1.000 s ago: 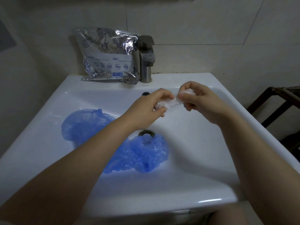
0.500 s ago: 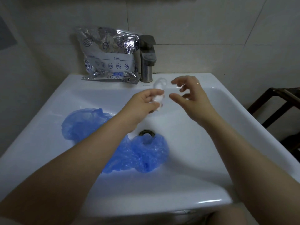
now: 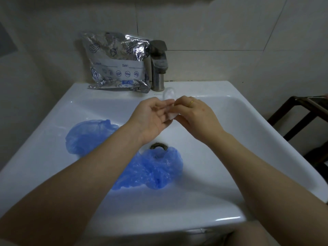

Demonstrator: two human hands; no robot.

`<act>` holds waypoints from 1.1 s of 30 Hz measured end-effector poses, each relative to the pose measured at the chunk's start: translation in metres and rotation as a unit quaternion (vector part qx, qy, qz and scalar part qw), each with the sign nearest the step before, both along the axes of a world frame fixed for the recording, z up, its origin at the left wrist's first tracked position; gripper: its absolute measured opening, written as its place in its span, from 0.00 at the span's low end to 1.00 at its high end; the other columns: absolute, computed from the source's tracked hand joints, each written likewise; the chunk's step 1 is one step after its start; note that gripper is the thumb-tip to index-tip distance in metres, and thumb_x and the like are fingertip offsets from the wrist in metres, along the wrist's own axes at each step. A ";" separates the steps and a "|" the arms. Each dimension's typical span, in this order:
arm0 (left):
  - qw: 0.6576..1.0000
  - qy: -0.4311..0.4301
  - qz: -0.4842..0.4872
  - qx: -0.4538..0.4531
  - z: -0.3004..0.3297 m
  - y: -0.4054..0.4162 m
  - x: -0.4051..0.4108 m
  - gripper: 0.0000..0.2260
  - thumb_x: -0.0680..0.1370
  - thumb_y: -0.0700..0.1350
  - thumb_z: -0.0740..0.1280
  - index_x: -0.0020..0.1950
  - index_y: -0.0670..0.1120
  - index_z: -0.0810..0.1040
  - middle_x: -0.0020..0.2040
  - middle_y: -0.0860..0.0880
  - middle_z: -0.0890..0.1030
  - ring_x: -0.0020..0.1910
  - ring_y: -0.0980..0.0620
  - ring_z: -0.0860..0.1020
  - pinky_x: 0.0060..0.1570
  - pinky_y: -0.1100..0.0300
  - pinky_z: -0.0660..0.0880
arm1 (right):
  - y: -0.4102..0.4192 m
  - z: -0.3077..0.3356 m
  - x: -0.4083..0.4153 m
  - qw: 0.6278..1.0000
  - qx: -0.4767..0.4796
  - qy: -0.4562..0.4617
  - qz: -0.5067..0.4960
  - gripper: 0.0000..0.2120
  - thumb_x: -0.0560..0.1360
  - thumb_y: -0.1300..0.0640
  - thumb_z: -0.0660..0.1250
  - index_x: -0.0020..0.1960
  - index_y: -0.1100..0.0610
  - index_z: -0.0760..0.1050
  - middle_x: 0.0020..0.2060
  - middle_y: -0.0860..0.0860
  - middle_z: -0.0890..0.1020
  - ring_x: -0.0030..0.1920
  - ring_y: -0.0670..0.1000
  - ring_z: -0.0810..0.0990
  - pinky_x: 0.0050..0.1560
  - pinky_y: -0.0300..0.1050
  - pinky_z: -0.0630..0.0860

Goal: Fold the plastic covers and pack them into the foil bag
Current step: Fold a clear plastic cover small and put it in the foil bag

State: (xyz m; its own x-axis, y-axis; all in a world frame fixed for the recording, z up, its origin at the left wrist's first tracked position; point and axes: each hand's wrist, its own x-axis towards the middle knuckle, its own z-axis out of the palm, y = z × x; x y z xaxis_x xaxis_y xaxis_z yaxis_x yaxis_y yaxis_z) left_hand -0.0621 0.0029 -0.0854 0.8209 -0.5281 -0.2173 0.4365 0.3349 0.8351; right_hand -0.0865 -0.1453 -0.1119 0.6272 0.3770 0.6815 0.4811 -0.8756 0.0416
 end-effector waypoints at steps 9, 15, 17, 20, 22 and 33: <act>0.982 -0.072 0.142 0.102 -0.010 -0.001 0.002 0.06 0.77 0.34 0.64 0.43 0.42 0.73 0.42 0.42 0.79 0.37 0.51 0.80 0.40 0.62 0.81 | 0.005 0.003 -0.005 0.956 0.203 0.208 0.044 0.11 0.78 0.54 0.62 0.52 0.58 0.81 0.43 0.49 0.77 0.40 0.41 0.73 0.45 0.30 0.68; 0.985 -0.082 0.062 0.140 -0.011 0.001 0.005 0.13 0.78 0.36 0.64 0.62 0.40 0.73 0.46 0.45 0.81 0.42 0.54 0.82 0.43 0.64 0.79 | 0.005 0.001 -0.006 0.857 0.435 0.275 -0.017 0.04 0.75 0.57 0.68 0.42 0.55 0.78 0.30 0.45 0.77 0.28 0.40 0.70 0.35 0.35 0.69; 0.983 -0.091 0.036 0.154 -0.013 0.002 0.005 0.15 0.77 0.36 0.64 0.64 0.37 0.73 0.46 0.46 0.82 0.40 0.56 0.83 0.41 0.66 0.79 | 0.004 0.001 -0.005 0.846 0.459 0.270 -0.012 0.03 0.73 0.59 0.69 0.43 0.55 0.75 0.32 0.49 0.79 0.27 0.40 0.70 0.33 0.36 0.68; 0.985 -0.084 0.032 0.149 -0.013 0.002 0.004 0.15 0.77 0.36 0.65 0.64 0.38 0.73 0.47 0.45 0.83 0.40 0.56 0.83 0.41 0.66 0.79 | 0.002 0.000 -0.004 0.854 0.454 0.254 -0.012 0.07 0.73 0.59 0.70 0.44 0.51 0.72 0.35 0.50 0.79 0.28 0.42 0.69 0.32 0.37 0.68; 0.987 -0.076 0.029 0.137 -0.011 0.002 0.002 0.12 0.78 0.36 0.64 0.61 0.40 0.74 0.46 0.46 0.83 0.42 0.55 0.83 0.46 0.64 0.79 | 0.003 0.002 -0.005 0.881 0.418 0.220 -0.015 0.09 0.74 0.59 0.68 0.41 0.48 0.71 0.37 0.46 0.77 0.27 0.41 0.68 0.32 0.31 0.66; 0.994 -0.045 0.004 0.096 -0.005 -0.001 -0.003 0.07 0.76 0.40 0.65 0.53 0.46 0.78 0.41 0.54 0.84 0.45 0.58 0.81 0.56 0.61 0.70 | -0.002 0.009 -0.010 0.985 0.150 0.090 -0.003 0.13 0.71 0.56 0.68 0.53 0.60 0.79 0.49 0.53 0.78 0.34 0.49 0.74 0.36 0.48 0.77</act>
